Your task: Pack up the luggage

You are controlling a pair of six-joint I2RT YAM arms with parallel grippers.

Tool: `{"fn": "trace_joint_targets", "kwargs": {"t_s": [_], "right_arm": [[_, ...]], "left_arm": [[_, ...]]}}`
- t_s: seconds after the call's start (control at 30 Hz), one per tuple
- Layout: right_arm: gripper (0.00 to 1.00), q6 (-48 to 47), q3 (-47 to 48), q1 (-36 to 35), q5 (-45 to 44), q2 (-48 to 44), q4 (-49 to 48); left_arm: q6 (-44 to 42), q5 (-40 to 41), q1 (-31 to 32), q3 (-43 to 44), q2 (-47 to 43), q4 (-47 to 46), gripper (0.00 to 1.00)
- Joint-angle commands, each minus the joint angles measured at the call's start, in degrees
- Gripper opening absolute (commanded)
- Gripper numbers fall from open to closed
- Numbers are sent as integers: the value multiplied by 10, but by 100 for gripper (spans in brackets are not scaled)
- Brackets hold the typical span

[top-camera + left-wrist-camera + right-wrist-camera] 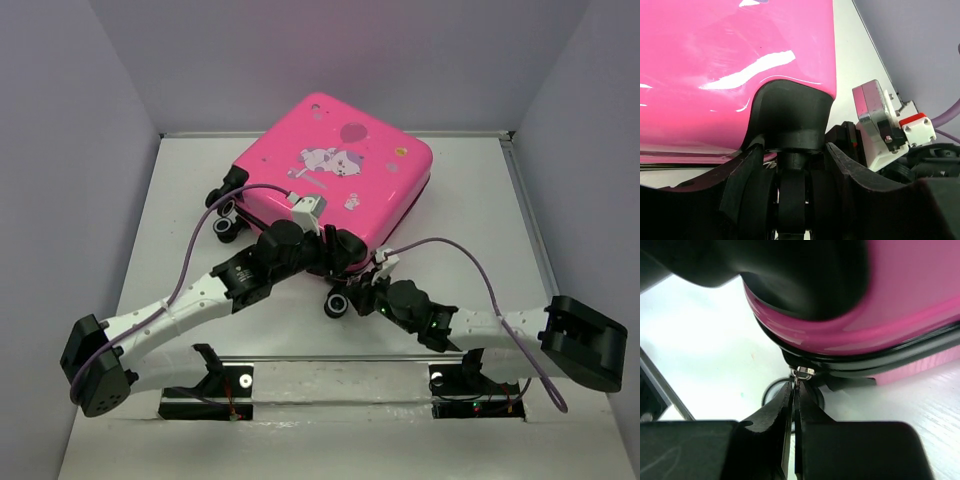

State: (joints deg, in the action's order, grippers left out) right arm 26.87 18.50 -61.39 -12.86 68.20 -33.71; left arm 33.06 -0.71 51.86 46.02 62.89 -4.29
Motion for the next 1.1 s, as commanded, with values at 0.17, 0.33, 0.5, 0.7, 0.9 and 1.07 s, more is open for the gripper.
{"fn": "trace_joint_targets", "kwargs": {"t_s": [0.17,0.33,0.5,0.7,0.9,1.07], "right_arm": [[7,14,87,-80,-40,148,-357],[7,-3,166,-80,-84,294,-534],[7,25,281,-80,-158,402,-610],[11,71,352,-80,-162,456,-623],[77,55,134,-85,-189,342,-610],[91,114,-17,-85,-171,96,-248]], "left_arm": [[56,-66,-28,111,43,-121,6],[101,-104,-28,126,6,-119,6],[155,-110,-14,99,-17,-156,6],[161,-94,3,76,-9,-192,6],[125,-57,1,82,-15,-162,6],[137,-60,-3,46,6,-204,17]]}}
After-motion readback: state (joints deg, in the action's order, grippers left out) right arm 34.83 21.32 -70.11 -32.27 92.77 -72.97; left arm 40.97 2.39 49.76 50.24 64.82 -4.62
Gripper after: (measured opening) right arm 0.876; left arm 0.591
